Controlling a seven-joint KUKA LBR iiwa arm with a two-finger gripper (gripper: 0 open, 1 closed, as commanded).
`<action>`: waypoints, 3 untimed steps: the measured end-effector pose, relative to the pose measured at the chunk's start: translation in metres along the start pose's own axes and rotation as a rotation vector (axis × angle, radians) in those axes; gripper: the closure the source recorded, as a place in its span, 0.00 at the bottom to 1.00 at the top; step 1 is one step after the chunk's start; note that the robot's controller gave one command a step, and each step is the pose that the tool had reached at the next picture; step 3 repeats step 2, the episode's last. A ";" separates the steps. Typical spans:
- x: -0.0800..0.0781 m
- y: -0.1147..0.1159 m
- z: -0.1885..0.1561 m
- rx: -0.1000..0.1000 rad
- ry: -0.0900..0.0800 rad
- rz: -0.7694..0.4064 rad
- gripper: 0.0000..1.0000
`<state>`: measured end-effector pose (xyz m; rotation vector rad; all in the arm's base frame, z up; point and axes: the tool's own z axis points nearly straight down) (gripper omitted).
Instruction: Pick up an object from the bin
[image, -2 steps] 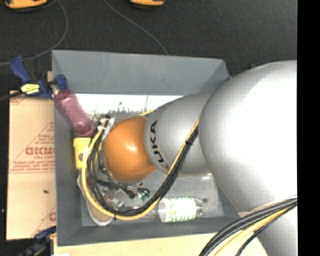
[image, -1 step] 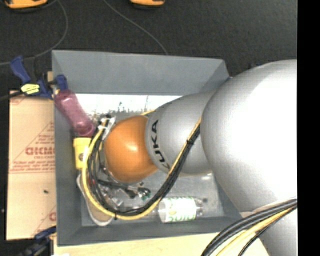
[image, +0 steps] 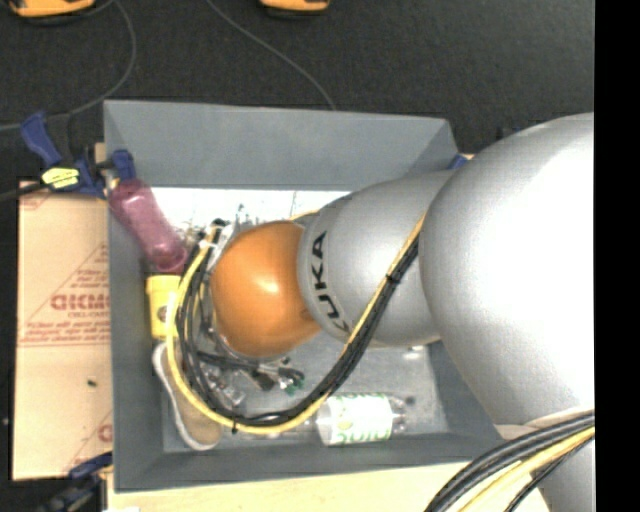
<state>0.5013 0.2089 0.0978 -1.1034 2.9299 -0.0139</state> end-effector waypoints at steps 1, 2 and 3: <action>0.000 0.002 -0.021 -0.003 0.005 -0.002 1.00; 0.000 0.001 -0.042 -0.002 0.003 -0.002 1.00; 0.000 0.001 -0.042 -0.002 0.003 -0.002 1.00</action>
Offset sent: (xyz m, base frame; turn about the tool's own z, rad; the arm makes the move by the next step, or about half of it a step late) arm 0.0001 -0.0001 0.0822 0.0000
